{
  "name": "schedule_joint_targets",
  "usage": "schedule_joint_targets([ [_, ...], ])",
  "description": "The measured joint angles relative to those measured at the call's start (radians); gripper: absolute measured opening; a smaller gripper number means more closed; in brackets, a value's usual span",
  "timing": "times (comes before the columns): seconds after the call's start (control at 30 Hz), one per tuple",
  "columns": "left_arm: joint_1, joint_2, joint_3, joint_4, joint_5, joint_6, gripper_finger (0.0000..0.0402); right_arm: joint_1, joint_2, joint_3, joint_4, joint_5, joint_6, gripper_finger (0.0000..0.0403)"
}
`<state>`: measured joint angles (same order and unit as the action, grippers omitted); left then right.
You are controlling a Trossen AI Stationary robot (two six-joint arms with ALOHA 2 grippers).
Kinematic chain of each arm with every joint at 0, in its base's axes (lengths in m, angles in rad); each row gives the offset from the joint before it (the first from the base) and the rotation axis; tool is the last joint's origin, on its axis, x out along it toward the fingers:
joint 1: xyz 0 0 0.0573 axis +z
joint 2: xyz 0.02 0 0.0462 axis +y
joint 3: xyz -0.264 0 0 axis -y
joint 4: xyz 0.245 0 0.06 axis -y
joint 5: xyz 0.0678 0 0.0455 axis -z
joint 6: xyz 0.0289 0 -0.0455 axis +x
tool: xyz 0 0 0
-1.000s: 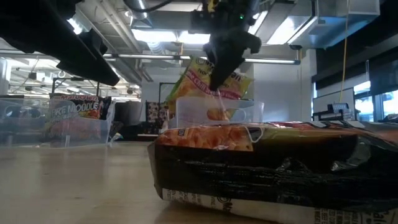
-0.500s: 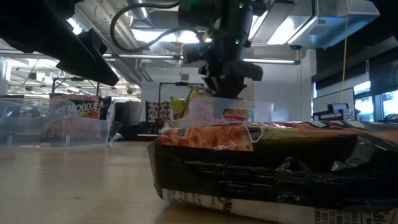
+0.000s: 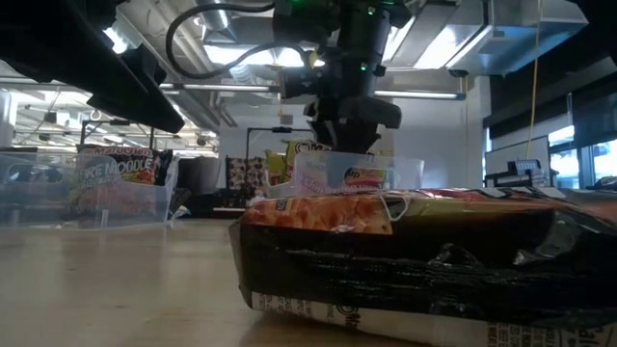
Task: Sort Maruchan noodles
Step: Put the green noodle pack into the right transparent bin
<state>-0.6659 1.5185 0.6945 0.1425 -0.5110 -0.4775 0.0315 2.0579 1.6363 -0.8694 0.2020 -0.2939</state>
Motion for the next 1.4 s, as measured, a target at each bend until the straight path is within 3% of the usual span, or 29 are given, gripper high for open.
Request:
schedule_joint_targets([
  [0.17, 0.0, 0.0, 0.0, 0.0, 0.0, 0.009, 0.023, 0.001, -0.003, -0.001, 0.077, 0.032, -0.004, 0.0245],
  [0.53, 0.0, 0.0, 0.0, 0.0, 0.0, 0.009, 0.023, 0.002, -0.014, -0.001, 0.142, 0.092, -0.037, 0.0175],
  [0.73, 0.0, 0.0, 0.0, 0.0, 0.001, 0.009, 0.023, -0.006, -0.026, -0.001, 0.136, 0.056, -0.027, 0.0164],
  [0.87, 0.0, 0.0, 0.0, 0.0, 0.008, 0.009, 0.023, -0.007, -0.026, -0.001, 0.147, 0.0, -0.001, 0.0196],
  [1.1, 0.0, 0.0, 0.0, 0.0, 0.008, 0.01, 0.023, -0.006, -0.026, -0.001, 0.173, 0.067, -0.016, 0.0274],
  [1.3, 0.0, 0.0, 0.0, 0.0, 0.022, 0.013, 0.023, 0.01, -0.047, 0.023, 0.123, 0.059, 0.018, 0.0289],
  [1.4, 0.0, 0.0, 0.0, 0.0, 0.018, 0.017, 0.023, 0.017, -0.07, 0.026, 0.109, 0.104, 0.027, 0.0289],
])
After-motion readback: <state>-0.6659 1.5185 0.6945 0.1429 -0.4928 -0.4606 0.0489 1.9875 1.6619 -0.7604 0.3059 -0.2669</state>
